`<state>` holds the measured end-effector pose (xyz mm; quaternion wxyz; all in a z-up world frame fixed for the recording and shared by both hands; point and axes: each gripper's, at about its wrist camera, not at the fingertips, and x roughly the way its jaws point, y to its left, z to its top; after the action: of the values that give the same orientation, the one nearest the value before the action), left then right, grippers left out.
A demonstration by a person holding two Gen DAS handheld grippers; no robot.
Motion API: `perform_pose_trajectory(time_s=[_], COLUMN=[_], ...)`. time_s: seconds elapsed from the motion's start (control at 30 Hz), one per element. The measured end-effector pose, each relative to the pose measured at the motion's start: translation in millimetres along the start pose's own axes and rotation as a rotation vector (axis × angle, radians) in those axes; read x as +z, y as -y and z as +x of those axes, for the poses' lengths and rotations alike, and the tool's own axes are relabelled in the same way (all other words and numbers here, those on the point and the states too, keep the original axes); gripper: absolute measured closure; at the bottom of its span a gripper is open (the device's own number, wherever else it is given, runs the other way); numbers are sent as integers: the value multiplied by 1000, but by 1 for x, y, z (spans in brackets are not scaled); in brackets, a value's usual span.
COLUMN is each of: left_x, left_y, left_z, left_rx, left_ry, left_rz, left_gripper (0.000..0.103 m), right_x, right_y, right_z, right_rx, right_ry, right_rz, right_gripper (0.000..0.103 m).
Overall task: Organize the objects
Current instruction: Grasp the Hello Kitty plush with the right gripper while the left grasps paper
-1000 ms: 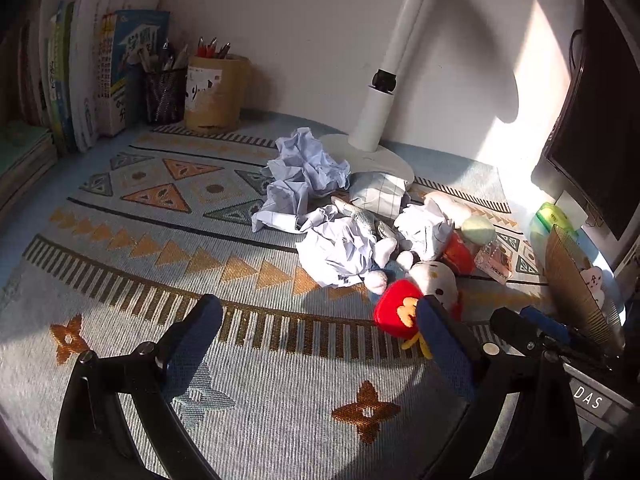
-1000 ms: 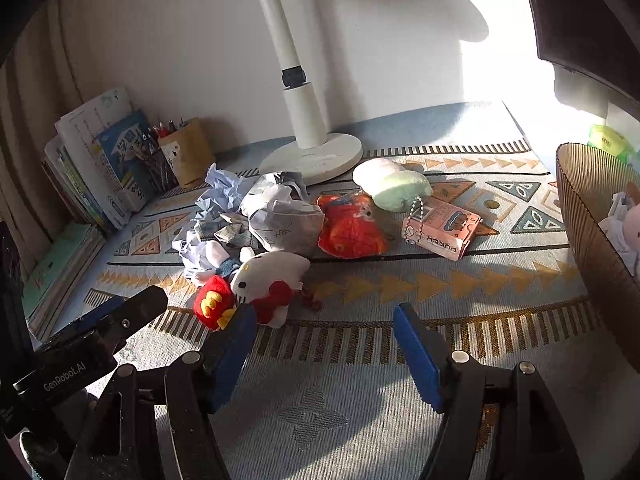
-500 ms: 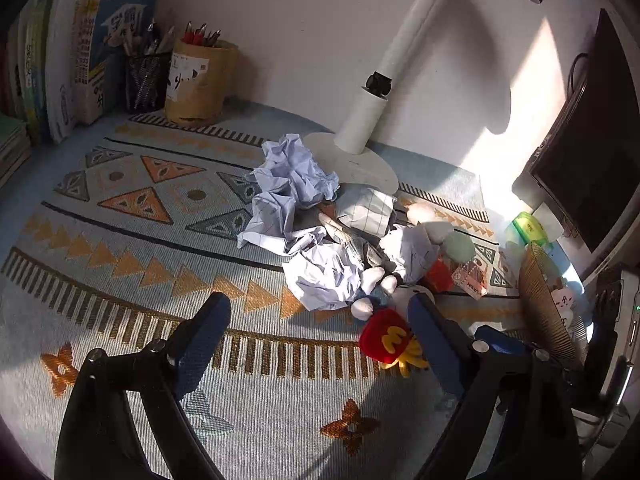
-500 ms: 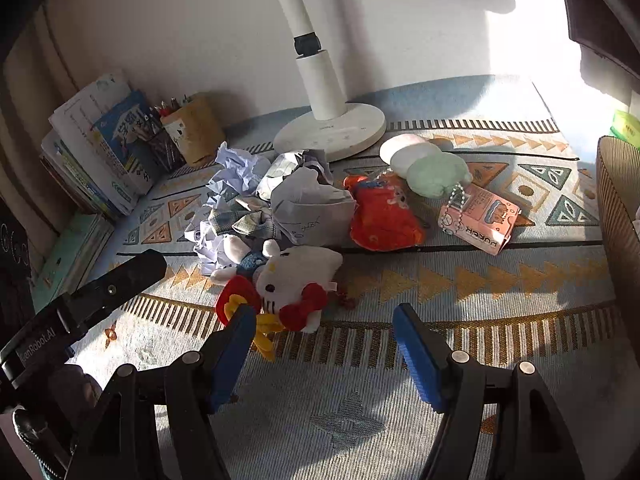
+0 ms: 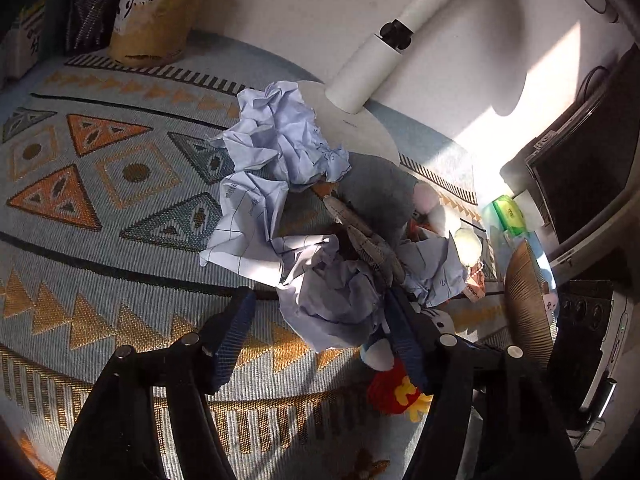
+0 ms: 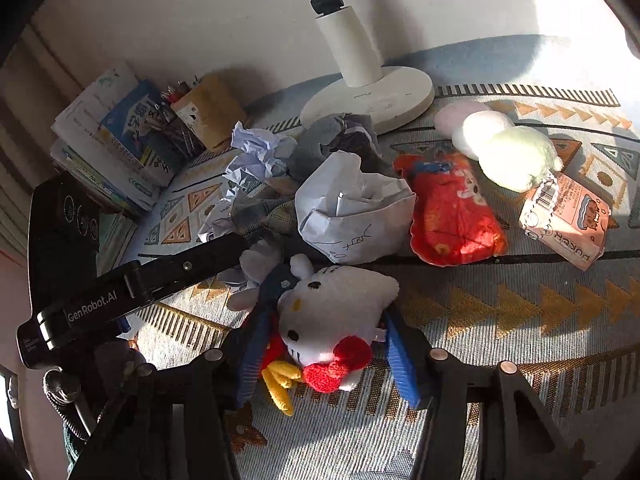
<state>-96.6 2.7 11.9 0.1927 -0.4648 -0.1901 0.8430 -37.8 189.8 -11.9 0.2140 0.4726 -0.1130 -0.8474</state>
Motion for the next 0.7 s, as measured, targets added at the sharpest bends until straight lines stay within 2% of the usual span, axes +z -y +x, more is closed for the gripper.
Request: perform_pose_trajectory(time_s=[0.13,0.23,0.33,0.4,0.43,0.53,0.57,0.6,0.7], left_x=[-4,-7,-5,-5,-5,-10,-10,-11,-18], left_y=[2,6,16,24,28,34,36,37,34], left_z=[-1,-2,6,10,13,14,15,14,3], left_rx=[-3,1,20,61,82,133,136,133,116], left_ry=[3,10,-2,11,8,16,12,10,23], left_rz=[3,19,63,91,107,168,176,174,168], left_gripper=[37,36,33,32,32,37,50,54,57], right_x=[-14,-29,-41,-46,-48,-54,-57,-59,-66], right_y=[-3,16,40,45,45,41,38,35,30], right_z=[-23,-47,-57,-53,-51,-54,-57,-61,-74], right_rx=[-11,-95,-37,-7,11,54,59,50,-50], right_ry=[50,83,68,32,17,0,-7,-7,16], right_rz=[-5,100,267,317,320,286,258,223,99], right_gripper=[59,59,58,56,56,45,39,36,36])
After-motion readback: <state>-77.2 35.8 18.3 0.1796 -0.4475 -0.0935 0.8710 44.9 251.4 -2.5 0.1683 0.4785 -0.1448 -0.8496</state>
